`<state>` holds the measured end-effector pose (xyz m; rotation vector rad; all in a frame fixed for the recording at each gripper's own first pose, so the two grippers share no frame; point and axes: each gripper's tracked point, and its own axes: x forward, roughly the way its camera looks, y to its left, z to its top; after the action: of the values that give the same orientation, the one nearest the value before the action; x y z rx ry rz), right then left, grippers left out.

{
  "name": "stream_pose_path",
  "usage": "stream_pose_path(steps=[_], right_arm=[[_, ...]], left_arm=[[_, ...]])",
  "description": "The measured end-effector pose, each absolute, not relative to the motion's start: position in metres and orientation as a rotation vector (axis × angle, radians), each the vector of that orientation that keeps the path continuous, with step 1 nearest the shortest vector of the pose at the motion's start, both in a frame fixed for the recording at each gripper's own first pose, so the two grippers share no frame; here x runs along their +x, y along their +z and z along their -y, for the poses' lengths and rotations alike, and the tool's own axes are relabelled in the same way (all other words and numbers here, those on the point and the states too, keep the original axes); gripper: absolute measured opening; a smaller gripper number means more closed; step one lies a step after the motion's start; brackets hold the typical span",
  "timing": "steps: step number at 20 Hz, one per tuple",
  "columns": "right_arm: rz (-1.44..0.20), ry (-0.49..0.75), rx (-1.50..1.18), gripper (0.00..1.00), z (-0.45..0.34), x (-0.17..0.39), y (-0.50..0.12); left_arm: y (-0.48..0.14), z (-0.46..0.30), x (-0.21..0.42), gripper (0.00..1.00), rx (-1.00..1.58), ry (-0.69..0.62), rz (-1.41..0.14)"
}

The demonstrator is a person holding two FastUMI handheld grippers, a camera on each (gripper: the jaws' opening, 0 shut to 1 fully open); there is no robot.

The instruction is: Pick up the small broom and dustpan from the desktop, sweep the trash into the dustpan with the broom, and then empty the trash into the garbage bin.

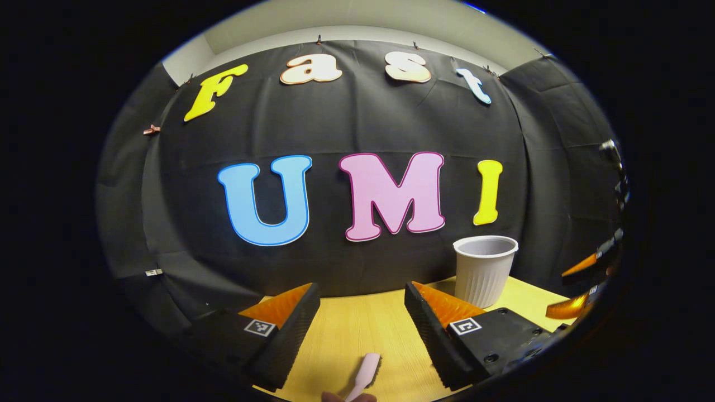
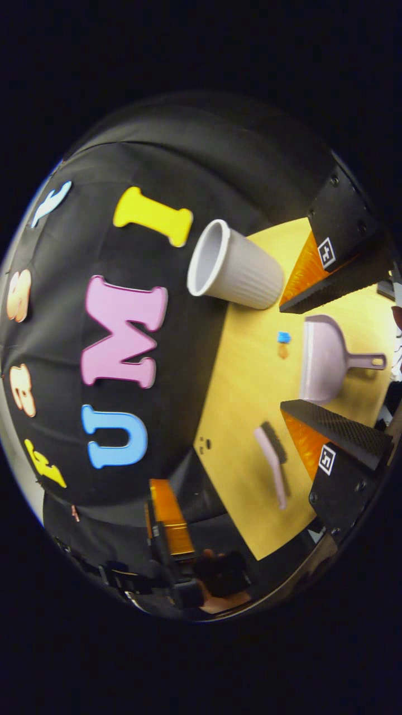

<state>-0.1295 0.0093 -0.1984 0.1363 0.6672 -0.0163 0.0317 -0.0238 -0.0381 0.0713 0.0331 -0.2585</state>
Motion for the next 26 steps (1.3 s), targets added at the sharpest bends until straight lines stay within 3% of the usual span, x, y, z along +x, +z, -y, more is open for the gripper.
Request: stream_pose_path(steps=[7,17,26], right_arm=[[-1.012,0.024,0.128,0.96,-0.023,-0.189,-0.316],[-1.282,-0.006,0.160,0.88,-0.041,-0.196,-0.424],[-1.372,-0.049,0.247,0.55,-0.049,-0.175,-0.452]], left_arm=[[-0.053,0.009,0.027,0.97,0.088,-0.272,-0.068],[-0.068,-0.024,0.013,0.97,0.120,-0.265,-0.092],[-0.083,-0.043,0.009,0.97,0.109,-0.305,-0.109]])
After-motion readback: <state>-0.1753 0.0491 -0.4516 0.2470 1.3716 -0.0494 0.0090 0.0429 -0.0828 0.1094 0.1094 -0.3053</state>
